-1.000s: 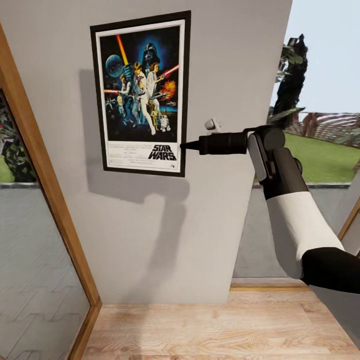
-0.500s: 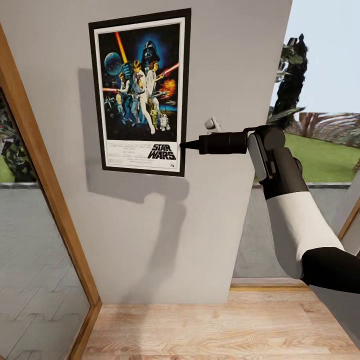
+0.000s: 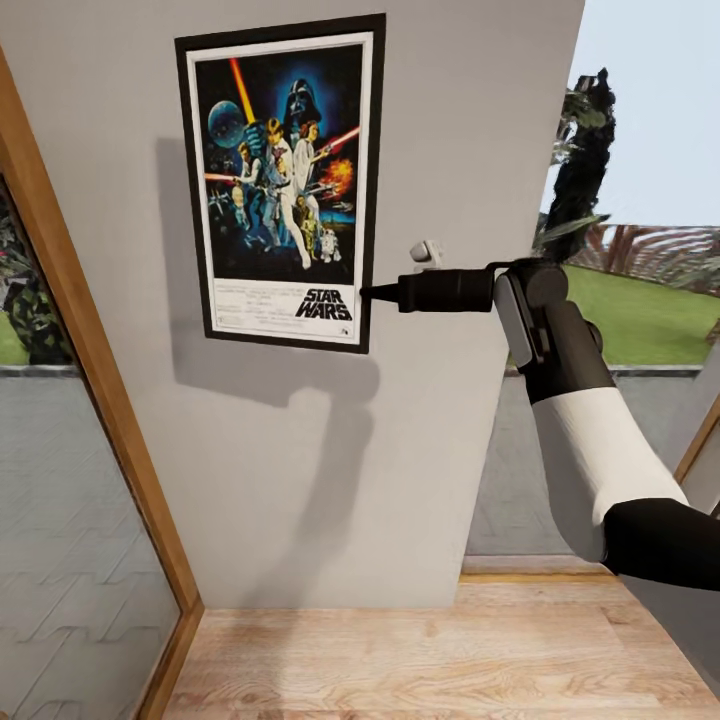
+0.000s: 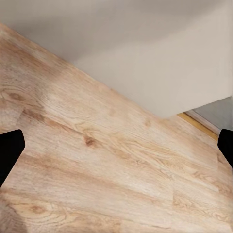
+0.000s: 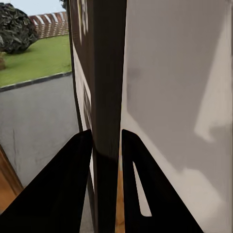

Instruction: Pick up the poster from the kitchen countertop and hang it on one of the wall nails in the kitchen.

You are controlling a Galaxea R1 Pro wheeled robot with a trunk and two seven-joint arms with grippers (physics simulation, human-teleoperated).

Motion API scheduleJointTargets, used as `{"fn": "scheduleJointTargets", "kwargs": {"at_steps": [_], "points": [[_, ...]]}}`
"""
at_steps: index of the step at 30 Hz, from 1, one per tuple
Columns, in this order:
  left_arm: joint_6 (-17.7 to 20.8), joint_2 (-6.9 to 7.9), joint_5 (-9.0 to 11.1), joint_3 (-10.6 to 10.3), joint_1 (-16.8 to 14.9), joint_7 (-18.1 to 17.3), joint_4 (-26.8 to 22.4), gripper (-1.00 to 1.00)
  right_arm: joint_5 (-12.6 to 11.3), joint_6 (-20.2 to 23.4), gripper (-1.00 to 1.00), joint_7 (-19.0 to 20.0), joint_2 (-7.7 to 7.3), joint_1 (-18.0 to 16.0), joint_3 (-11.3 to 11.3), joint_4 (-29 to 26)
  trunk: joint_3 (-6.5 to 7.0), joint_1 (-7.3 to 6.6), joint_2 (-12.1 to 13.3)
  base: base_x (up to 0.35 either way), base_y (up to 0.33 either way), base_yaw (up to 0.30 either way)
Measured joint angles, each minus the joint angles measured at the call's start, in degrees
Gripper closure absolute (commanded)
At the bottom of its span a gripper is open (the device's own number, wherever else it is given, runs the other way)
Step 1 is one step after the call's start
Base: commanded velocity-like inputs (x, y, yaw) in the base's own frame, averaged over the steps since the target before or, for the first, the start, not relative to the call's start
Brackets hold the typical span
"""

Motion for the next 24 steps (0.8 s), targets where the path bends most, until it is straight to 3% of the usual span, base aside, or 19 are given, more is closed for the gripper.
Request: {"fn": "scheduleJointTargets", "kwargs": {"at_steps": [24], "points": [[0.00,0.09,0.00,0.05,0.00,0.00,0.00,-1.00,0.03,-1.77,1.00,0.06,-0.01,0.51,0.03,1.30,0.00,0.00,0.00,0.000,0.000,0.000]]}}
